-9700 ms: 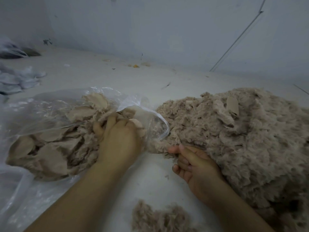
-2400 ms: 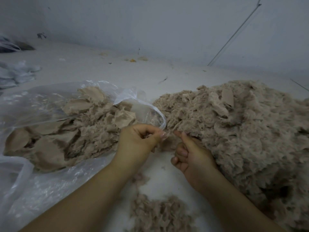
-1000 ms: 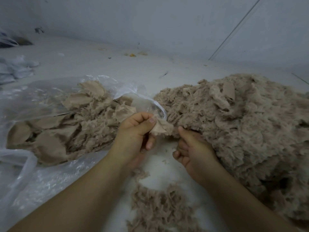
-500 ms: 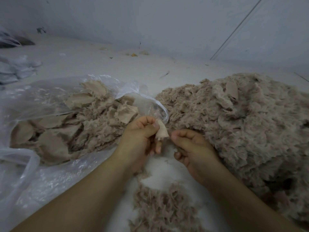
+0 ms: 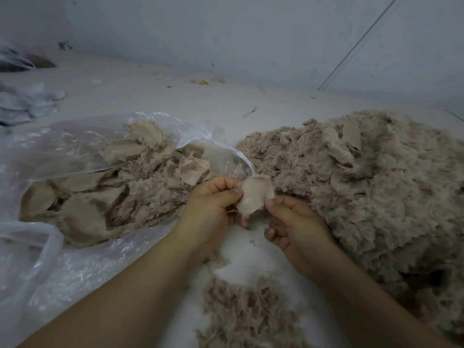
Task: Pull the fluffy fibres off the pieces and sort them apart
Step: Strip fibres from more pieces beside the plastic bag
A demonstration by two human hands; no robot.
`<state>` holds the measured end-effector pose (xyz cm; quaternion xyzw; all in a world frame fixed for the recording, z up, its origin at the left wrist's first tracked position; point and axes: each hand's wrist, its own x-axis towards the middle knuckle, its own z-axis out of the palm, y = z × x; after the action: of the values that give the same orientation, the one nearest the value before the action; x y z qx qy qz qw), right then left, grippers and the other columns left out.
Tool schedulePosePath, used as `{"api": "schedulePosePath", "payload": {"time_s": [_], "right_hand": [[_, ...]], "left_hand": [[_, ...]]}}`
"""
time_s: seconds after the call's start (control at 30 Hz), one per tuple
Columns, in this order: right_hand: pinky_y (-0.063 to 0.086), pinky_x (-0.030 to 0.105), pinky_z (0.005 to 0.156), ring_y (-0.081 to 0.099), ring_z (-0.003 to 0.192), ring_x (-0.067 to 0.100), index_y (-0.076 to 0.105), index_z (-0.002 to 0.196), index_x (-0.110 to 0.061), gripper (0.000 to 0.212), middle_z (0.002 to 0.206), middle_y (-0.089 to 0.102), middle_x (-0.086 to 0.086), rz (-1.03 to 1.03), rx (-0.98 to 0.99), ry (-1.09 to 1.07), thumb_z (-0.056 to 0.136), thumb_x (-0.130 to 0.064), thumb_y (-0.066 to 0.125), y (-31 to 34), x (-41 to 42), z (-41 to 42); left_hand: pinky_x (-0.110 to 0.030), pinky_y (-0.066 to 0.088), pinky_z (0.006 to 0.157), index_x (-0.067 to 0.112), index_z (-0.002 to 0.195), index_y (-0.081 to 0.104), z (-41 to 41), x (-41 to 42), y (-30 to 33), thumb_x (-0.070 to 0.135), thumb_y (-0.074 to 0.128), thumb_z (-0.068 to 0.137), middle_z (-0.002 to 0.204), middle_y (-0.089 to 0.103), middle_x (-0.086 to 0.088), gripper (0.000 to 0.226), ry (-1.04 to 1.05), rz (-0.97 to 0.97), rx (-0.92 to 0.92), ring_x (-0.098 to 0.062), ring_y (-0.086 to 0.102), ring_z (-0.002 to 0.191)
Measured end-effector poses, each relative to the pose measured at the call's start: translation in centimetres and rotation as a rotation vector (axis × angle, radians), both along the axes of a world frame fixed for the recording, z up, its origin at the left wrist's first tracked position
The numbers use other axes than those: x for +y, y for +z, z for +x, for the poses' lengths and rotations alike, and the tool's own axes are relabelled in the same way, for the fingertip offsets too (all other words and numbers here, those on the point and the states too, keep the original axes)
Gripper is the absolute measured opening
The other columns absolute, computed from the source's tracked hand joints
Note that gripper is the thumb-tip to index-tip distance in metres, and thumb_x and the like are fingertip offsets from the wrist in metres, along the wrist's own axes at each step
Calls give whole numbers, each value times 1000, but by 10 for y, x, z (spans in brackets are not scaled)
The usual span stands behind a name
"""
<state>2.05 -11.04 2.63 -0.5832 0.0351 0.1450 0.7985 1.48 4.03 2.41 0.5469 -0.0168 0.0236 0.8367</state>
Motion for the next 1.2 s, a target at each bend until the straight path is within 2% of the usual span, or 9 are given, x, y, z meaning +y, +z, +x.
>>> {"api": "schedulePosePath", "payload": {"time_s": [0.17,0.3,0.53,0.63,0.77,0.83,0.93,1.1,1.2], "right_hand": [[39,18,42,35,38,3,55,75,-9,20,47,39,-4,40,6,-33,94,-5,56,-1,0,0],[42,19,44,42,50,9,58,76,-9,18,62,48,8,14,2,-22,93,-6,58,-2,1,0],[40,17,42,44,37,1,58,95,-5,10,42,48,-9,38,5,-23,98,-11,51,0,1,-1],[40,18,42,36,37,1,58,91,-7,11,42,40,-9,55,22,-49,98,-11,52,-1,2,0],[41,18,43,31,37,3,56,83,-10,14,43,34,-9,64,26,-64,97,-9,53,-4,1,1],[42,18,44,32,38,2,58,86,-8,11,43,35,-9,55,20,-57,97,-9,54,-4,2,1],[42,20,45,32,39,4,60,80,-9,18,45,34,-7,56,31,-80,97,-11,54,-5,2,2],[42,21,45,26,36,5,57,67,-11,37,45,30,-4,140,56,-69,99,-30,51,-2,1,2],[40,22,43,25,33,6,59,55,-14,56,42,31,-5,208,96,-82,99,-45,43,0,1,4]], "left_hand": [[-28,42,42,12,64,65,3,5,-2,11,47,96,59,54,-11,37,95,-29,39,-27,51,51],[-32,49,46,9,89,63,2,4,-5,25,69,86,73,67,-10,18,36,41,51,-27,62,59],[-27,45,38,12,87,51,-1,3,-6,-3,53,95,53,61,-13,17,128,196,-154,-27,55,38],[-26,44,41,17,83,57,-1,5,-2,-6,50,95,56,59,-3,27,171,440,-257,-19,53,43],[-17,47,63,14,92,70,9,26,10,-2,50,90,77,66,11,26,605,873,-485,-4,59,61],[-32,46,80,0,94,71,17,43,11,-1,48,84,93,68,-8,25,708,1293,-534,-27,61,86],[-48,35,80,-7,78,62,22,49,1,-4,58,70,99,52,-25,9,726,1766,-225,-43,46,96],[-37,12,68,2,62,54,15,36,12,5,49,63,92,46,-17,6,766,1817,-331,-31,33,91],[-38,26,71,10,64,65,19,8,17,15,62,76,84,50,-10,13,624,1652,-440,-32,43,90]]}}
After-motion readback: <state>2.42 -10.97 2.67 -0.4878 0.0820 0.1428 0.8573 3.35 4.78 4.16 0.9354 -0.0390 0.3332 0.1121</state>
